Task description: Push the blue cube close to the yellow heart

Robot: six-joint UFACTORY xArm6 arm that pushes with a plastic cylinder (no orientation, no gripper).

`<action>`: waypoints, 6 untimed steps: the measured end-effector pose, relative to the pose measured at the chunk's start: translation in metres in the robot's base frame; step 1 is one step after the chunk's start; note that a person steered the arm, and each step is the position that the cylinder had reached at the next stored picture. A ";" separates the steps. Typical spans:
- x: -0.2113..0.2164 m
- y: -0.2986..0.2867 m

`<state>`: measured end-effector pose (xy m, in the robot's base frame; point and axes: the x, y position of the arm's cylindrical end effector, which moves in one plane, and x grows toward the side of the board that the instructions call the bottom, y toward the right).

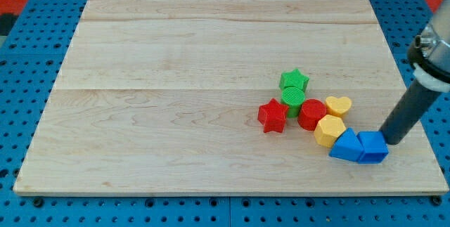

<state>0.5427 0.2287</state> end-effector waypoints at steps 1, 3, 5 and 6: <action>0.034 0.029; 0.045 -0.032; 0.011 -0.045; -0.025 -0.045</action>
